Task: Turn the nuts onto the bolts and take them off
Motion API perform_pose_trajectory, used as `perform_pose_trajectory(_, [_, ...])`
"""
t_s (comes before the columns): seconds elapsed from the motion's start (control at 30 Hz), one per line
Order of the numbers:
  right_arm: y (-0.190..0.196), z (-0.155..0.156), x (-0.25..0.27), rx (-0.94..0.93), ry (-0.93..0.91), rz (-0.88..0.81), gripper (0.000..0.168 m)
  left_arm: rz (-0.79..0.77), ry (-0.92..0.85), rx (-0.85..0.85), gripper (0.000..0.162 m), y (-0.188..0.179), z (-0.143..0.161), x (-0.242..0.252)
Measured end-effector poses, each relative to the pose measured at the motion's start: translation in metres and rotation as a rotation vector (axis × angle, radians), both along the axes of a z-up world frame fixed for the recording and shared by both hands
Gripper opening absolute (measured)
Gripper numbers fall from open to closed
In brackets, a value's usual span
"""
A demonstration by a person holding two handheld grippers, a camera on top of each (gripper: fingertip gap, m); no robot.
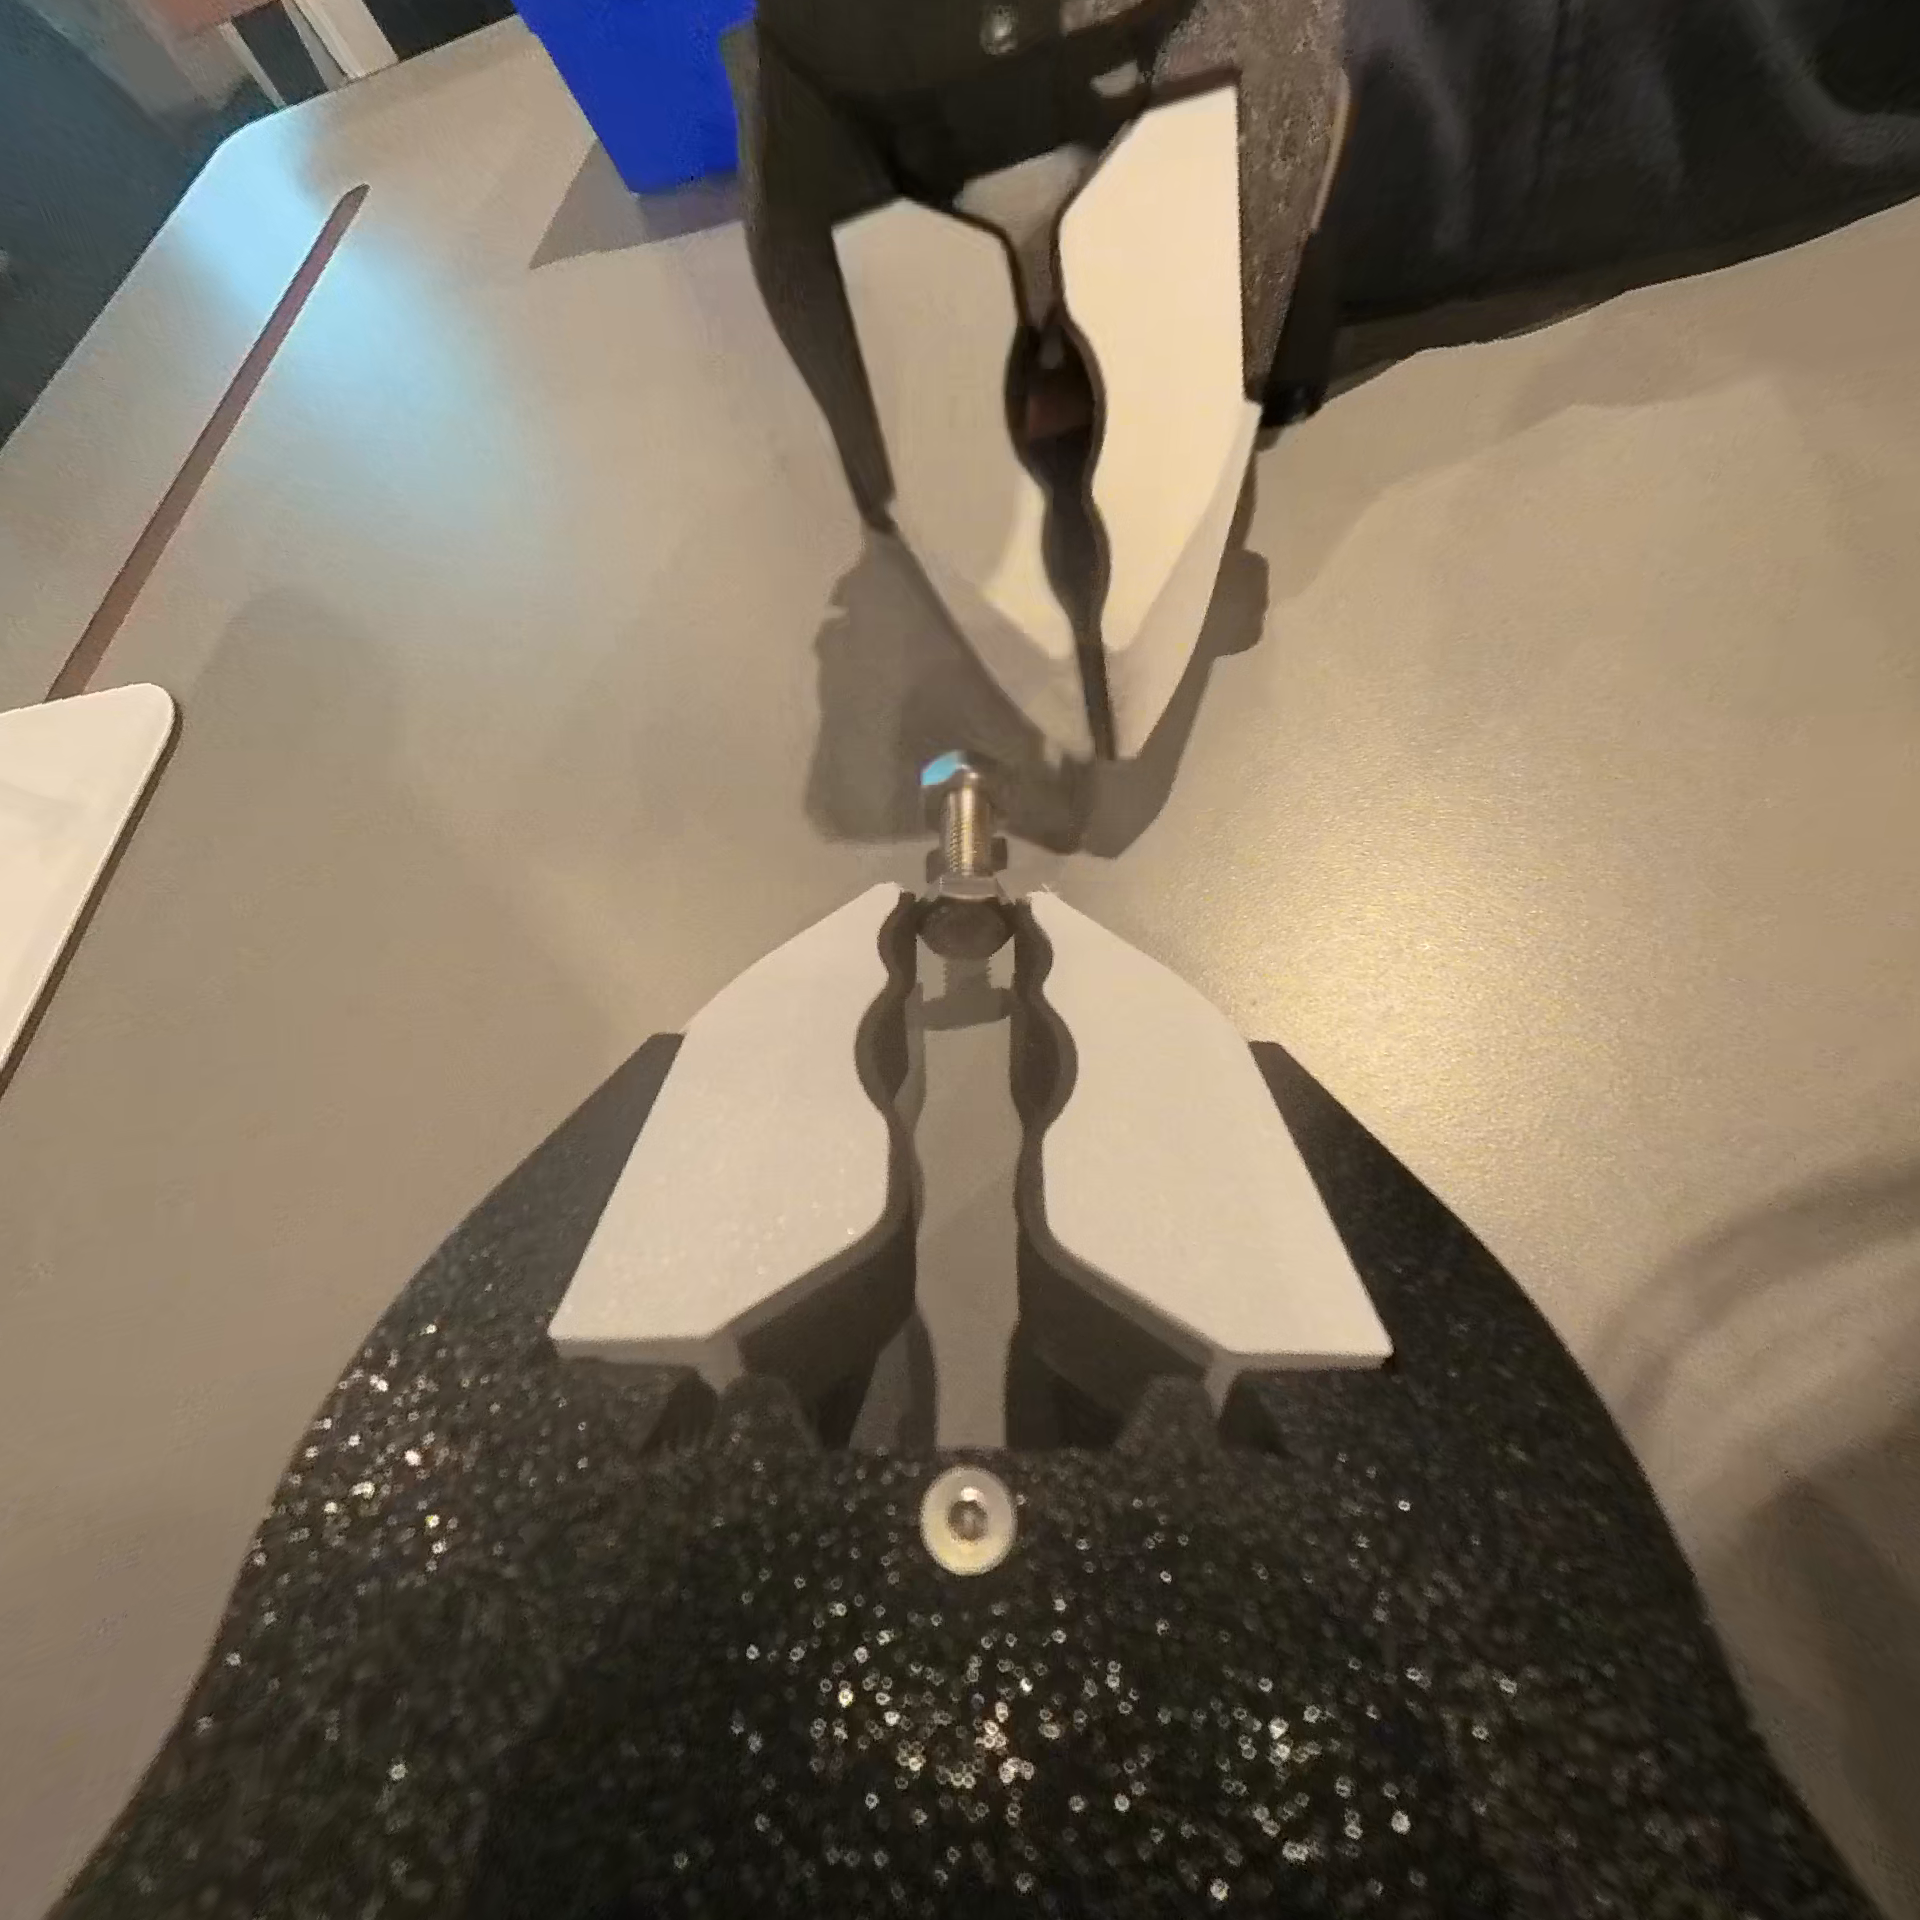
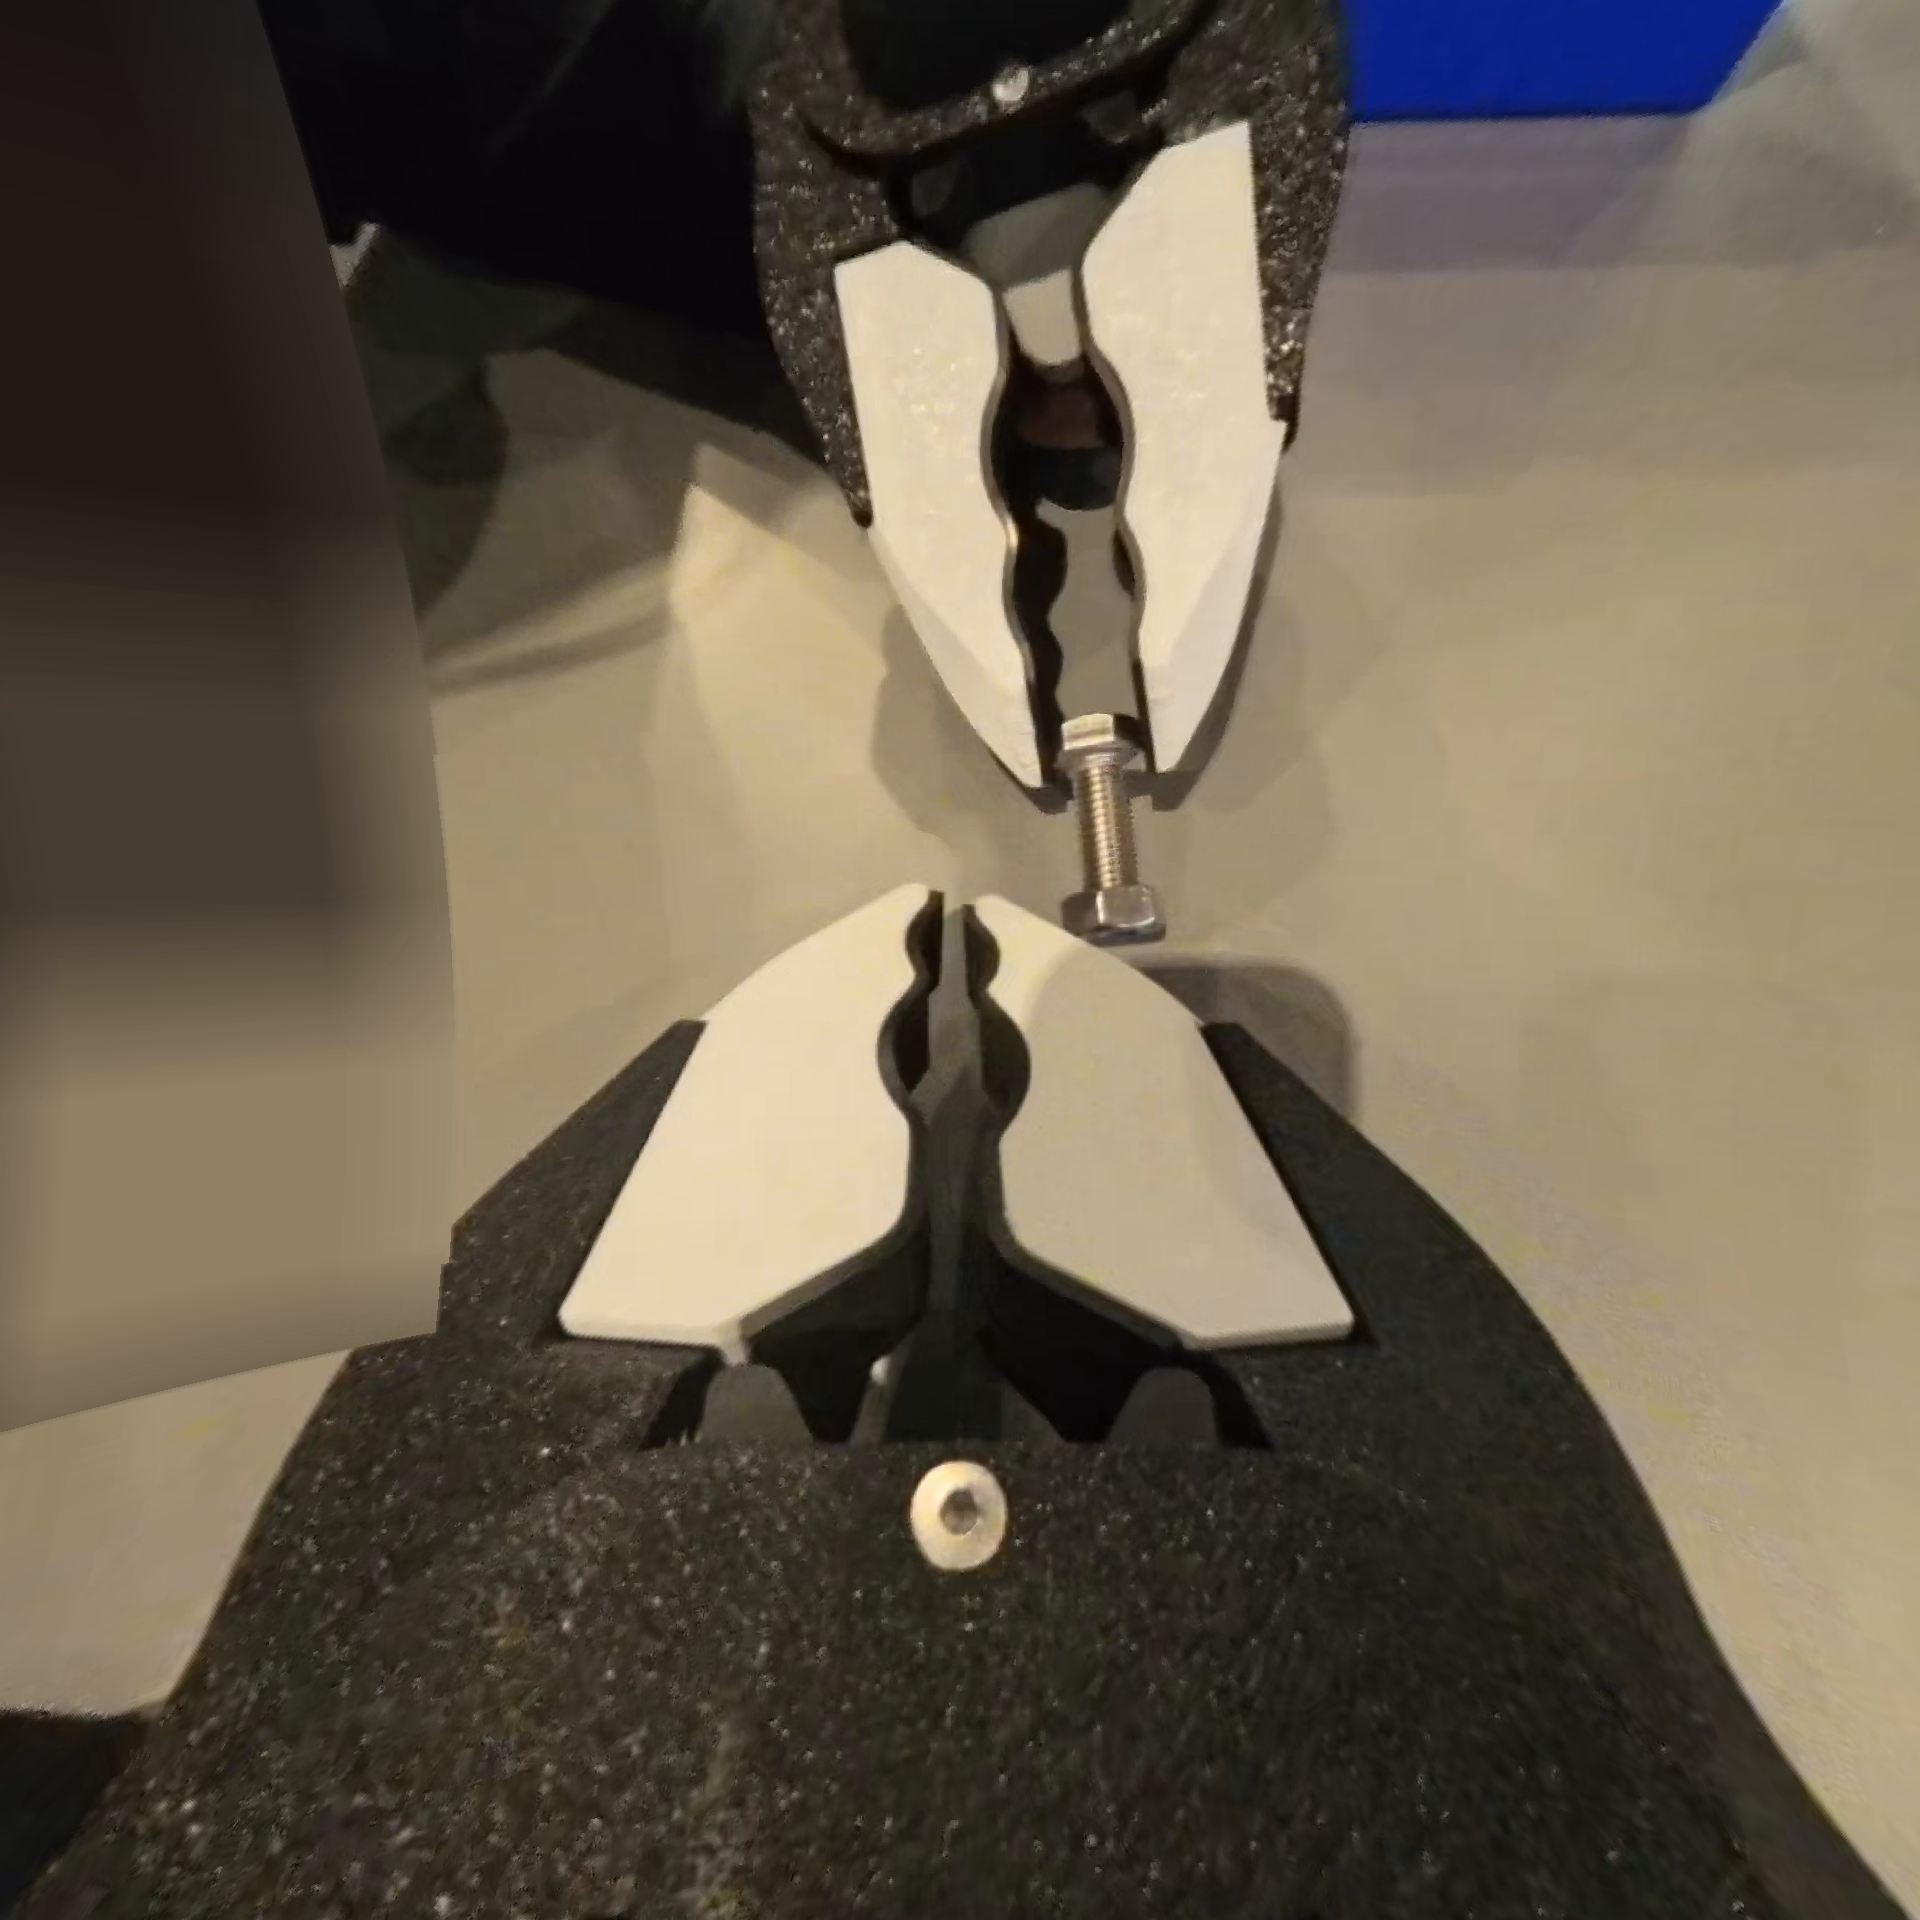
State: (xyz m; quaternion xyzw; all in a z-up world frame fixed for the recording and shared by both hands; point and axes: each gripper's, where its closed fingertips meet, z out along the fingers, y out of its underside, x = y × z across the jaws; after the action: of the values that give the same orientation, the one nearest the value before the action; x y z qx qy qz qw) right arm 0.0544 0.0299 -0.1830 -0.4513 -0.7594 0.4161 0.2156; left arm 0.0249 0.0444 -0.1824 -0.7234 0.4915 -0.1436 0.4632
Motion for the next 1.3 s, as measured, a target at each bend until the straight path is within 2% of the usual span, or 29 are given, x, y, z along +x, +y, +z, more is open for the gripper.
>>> perform_pose_trajectory(0.03, [0.001,0.001,-0.001,-0.009,0.006,-0.009,0.008,0.0,0.0,0.001,0.017,0.0,0.0,0.0])
perform_pose_trajectory(0.17, [0.013,0.007,-0.009,0.028,0.07,-0.087,0.035,0.0,0.0,-0.002,0.017,0.0,0.0,0.0])
perform_pose_trajectory(0.27, [0.016,0.004,-0.011,0.061,0.067,-0.099,0.044,0.0,0.0,-0.002,0.017,0.0,0.0,0.0])
perform_pose_trajectory(0.3, [0.014,0.003,-0.011,0.059,0.056,-0.09,0.042,0.0,0.0,-0.002,0.017,0.0,0.0,0.0])
perform_pose_trajectory(0.43, [0.004,0.005,-0.002,-0.035,0.024,-0.025,0.012,-0.001,-0.001,-0.003,0.017,0.0,0.0,0.0])
perform_pose_trajectory(0.63, [0.016,0.006,-0.01,0.039,0.072,-0.1,0.042,-0.001,-0.001,-0.004,0.017,0.0,0.0,0.0])
perform_pose_trajectory(0.77, [0.003,0.002,-0.003,-0.009,0.012,-0.021,0.014,-0.001,-0.001,-0.004,0.017,0.001,0.0,0.0])
perform_pose_trajectory(0.83, [0.005,0.005,-0.004,-0.026,0.022,-0.04,0.016,-0.001,0.0,-0.003,0.017,0.001,0.0,0.0])
perform_pose_trajectory(1.03, [0.013,0.008,-0.009,0.049,0.088,-0.085,0.036,-0.002,-0.001,-0.006,0.017,0.001,0.0,0.0])
perform_pose_trajectory(1.13, [0.014,0.004,-0.01,0.061,0.062,-0.089,0.039,-0.002,-0.001,-0.005,0.017,0.001,0.0,0.0])
perform_pose_trajectory(1.27, [0.004,0.002,-0.002,-0.011,0.012,-0.027,0.01,-0.004,-0.001,-0.004,0.017,0.0,0.0,0.0])
perform_pose_trajectory(1.3, [0.005,0.004,-0.003,-0.009,0.03,-0.035,0.012,-0.004,-0.001,-0.005,0.017,0.0,0.0,0.0])
